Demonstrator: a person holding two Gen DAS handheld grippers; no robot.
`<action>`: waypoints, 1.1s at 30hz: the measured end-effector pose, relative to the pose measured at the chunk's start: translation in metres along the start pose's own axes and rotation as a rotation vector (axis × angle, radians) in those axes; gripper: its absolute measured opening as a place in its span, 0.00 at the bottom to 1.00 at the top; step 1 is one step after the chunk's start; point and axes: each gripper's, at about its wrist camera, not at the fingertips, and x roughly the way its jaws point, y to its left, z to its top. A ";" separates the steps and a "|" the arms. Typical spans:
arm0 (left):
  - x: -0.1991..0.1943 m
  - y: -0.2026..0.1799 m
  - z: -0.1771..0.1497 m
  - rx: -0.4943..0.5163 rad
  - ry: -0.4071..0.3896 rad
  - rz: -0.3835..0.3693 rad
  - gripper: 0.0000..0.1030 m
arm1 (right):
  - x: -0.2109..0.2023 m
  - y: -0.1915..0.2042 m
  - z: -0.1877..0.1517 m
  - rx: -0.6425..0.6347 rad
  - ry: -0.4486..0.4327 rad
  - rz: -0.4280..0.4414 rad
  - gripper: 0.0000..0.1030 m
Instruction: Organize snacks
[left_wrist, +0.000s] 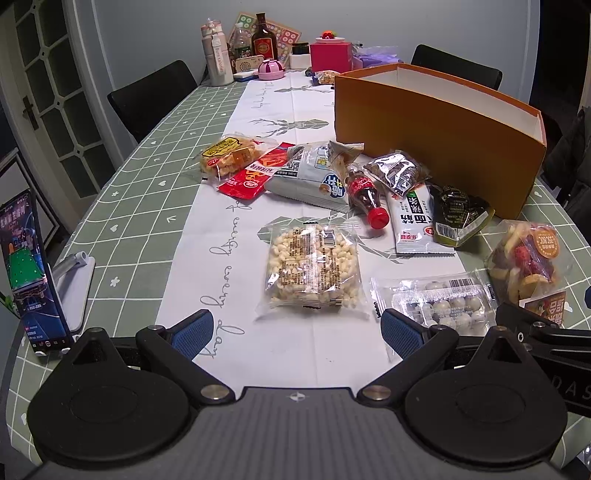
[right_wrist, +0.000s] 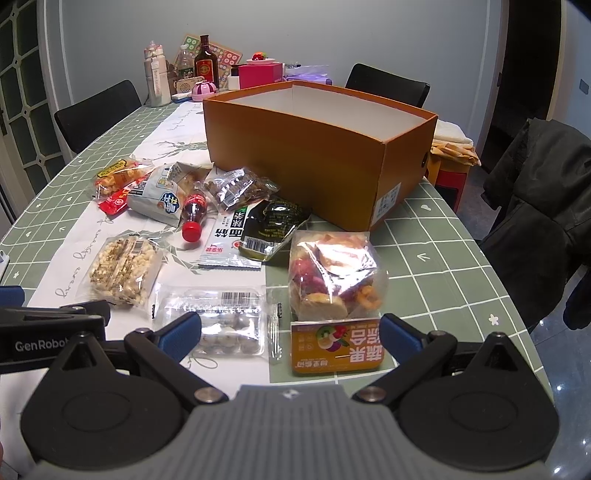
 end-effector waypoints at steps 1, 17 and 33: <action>0.000 0.000 0.000 0.000 0.000 0.000 1.00 | 0.000 0.000 0.000 -0.001 0.000 0.000 0.97; -0.001 0.002 -0.001 0.006 0.001 0.001 1.00 | 0.000 0.001 0.002 -0.010 -0.005 -0.016 0.97; -0.001 0.001 -0.002 0.012 0.008 0.005 1.00 | 0.000 0.001 0.001 -0.010 -0.004 -0.017 0.97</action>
